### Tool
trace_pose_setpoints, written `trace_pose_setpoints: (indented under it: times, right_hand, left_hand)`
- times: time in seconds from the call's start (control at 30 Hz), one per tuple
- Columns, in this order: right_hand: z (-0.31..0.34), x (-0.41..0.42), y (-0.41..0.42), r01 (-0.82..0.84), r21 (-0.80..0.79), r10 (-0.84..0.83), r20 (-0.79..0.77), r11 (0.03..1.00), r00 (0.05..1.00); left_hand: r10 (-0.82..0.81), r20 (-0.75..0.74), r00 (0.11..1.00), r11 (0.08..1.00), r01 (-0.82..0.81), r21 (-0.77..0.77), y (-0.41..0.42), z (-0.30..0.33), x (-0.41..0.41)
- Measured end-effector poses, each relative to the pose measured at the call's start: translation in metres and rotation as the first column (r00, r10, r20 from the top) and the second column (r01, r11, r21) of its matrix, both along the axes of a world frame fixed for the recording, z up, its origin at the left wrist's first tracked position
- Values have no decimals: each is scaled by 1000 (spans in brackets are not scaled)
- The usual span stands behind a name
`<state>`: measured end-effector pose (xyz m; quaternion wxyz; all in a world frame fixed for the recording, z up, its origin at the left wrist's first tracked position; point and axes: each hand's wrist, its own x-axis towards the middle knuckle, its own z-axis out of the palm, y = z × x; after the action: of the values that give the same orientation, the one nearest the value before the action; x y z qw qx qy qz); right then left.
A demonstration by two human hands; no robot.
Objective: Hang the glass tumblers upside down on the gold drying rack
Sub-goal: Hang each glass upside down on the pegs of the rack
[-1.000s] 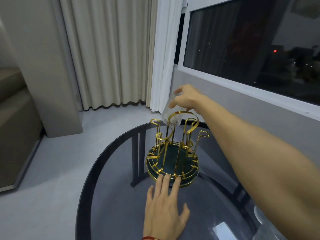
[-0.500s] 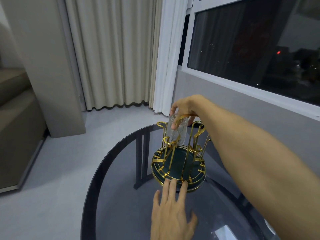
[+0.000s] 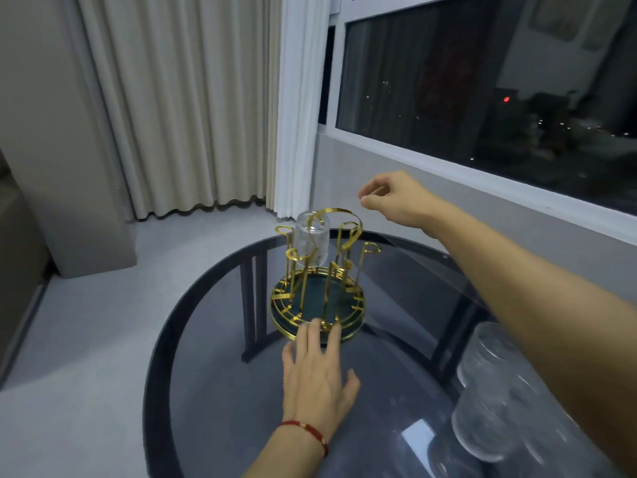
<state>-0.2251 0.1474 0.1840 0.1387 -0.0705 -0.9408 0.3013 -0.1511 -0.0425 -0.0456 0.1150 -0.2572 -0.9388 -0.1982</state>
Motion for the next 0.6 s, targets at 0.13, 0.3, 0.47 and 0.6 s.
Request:
trace_pose_setpoints:
  times: [0.13,0.3,0.47,0.6]
  right_hand:
    - [-14,90,15,15,121,-16,7,993,1000]
    - [-48,197,38,131,71,-127,-51,989,991]
    - [-96,279,42,275,-121,-299,-294,954,908]
    - [-127,316,38,347,-240,-415,-354,907,838]
  left_hand:
    - [-180,-42,983,964,184,190,22,17,28]
    - [-484,150,862,824,391,411,57,35,76]
    - [-581,319,749,780,400,481,84,45,106]
    - [-557,306,772,792,383,476,98,46,112]
